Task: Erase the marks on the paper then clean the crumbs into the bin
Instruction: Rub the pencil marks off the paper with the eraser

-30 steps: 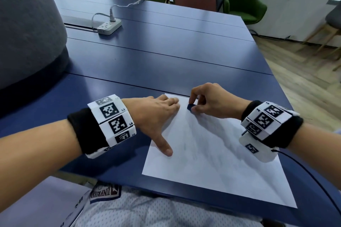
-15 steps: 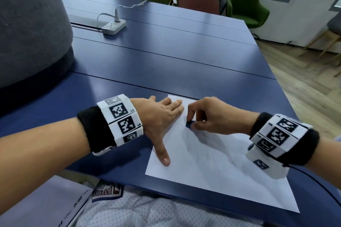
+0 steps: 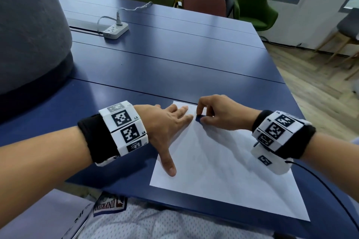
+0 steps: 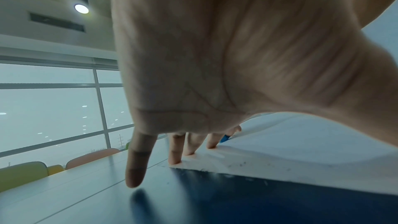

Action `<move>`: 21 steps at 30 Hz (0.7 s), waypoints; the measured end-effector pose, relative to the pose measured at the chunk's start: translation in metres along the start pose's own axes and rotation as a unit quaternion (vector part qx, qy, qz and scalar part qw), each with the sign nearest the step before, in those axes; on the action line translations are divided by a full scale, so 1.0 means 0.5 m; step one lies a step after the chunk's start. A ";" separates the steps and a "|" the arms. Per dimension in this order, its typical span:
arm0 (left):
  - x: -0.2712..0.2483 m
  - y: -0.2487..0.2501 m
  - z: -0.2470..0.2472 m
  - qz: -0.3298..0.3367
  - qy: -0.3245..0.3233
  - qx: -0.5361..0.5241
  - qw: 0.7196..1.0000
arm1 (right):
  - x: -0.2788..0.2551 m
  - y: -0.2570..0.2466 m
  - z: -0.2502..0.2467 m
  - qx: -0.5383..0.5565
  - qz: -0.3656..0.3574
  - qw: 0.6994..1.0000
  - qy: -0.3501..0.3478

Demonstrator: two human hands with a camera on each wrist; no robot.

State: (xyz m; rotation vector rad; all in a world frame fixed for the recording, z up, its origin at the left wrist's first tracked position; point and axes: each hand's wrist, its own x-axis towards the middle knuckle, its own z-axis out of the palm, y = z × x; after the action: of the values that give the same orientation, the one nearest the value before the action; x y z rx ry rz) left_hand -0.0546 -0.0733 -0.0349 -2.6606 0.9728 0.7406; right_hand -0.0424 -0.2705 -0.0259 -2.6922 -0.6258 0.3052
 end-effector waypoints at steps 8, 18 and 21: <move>0.003 0.004 -0.002 -0.002 -0.005 -0.007 1.000 | -0.029 -0.018 0.014 0.006 -0.042 0.997 -0.060; 0.005 0.002 0.003 -0.005 -0.005 -0.022 1.000 | -0.032 -0.014 0.011 -0.003 -0.051 0.997 -0.055; 0.005 0.000 0.005 -0.004 -0.002 -0.018 1.000 | -0.015 -0.001 0.006 0.010 -0.017 1.000 -0.009</move>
State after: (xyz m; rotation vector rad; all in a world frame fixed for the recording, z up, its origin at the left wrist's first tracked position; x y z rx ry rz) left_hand -0.0537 -0.0739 -0.0383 -2.6921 0.9557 0.7678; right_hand -0.0501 -0.2727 -0.0277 -2.6601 -0.6705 0.3263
